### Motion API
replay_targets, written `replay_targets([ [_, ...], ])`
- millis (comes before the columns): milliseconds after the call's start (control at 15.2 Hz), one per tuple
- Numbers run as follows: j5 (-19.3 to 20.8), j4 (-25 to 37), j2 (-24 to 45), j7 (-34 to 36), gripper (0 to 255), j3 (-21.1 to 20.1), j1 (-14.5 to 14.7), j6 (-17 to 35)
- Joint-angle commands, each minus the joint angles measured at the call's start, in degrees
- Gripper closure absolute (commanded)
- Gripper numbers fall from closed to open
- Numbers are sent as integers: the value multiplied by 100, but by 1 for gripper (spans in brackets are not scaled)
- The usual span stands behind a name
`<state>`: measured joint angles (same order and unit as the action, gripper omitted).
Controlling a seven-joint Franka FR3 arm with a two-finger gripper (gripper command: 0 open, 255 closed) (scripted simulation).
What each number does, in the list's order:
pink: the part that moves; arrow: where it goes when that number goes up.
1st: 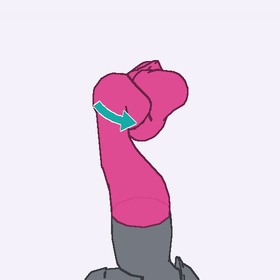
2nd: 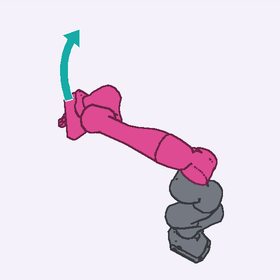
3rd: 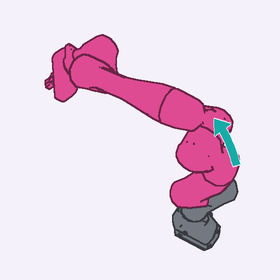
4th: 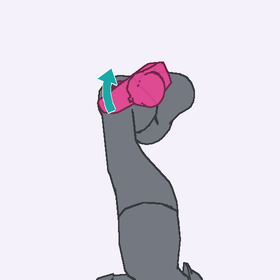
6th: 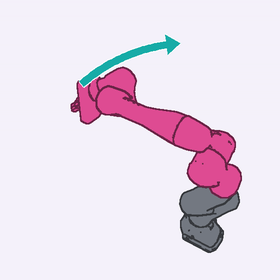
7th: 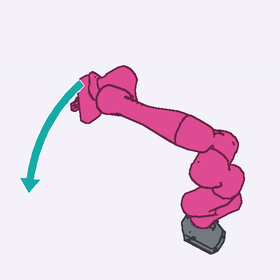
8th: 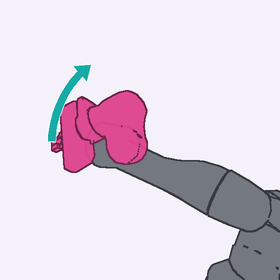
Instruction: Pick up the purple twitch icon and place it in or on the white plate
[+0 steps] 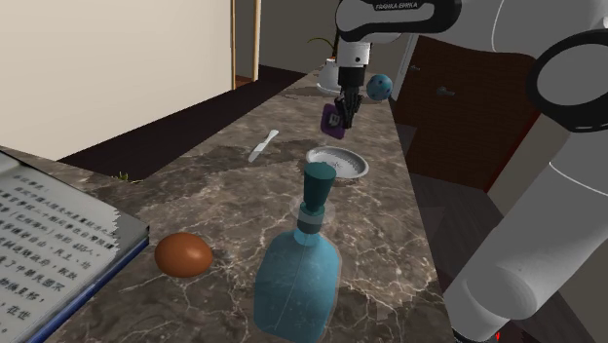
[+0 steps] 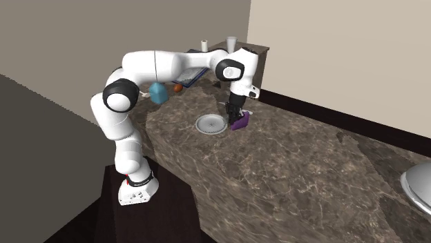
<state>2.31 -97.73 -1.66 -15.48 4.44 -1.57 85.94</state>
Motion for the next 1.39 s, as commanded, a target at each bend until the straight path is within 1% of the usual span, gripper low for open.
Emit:
replay_targets([
  [0,-5,200,43,7,255,-7,7,-159],
  [660,-15,1243,254,-32,255,-4,4,-990],
  [726,-15,1247,255,-32,255,-4,4,-994],
  [990,-39,382,-548,326,255,-183,171,-942],
  [1320,-157,-462,-1442,788,255,-453,352,-1002],
])
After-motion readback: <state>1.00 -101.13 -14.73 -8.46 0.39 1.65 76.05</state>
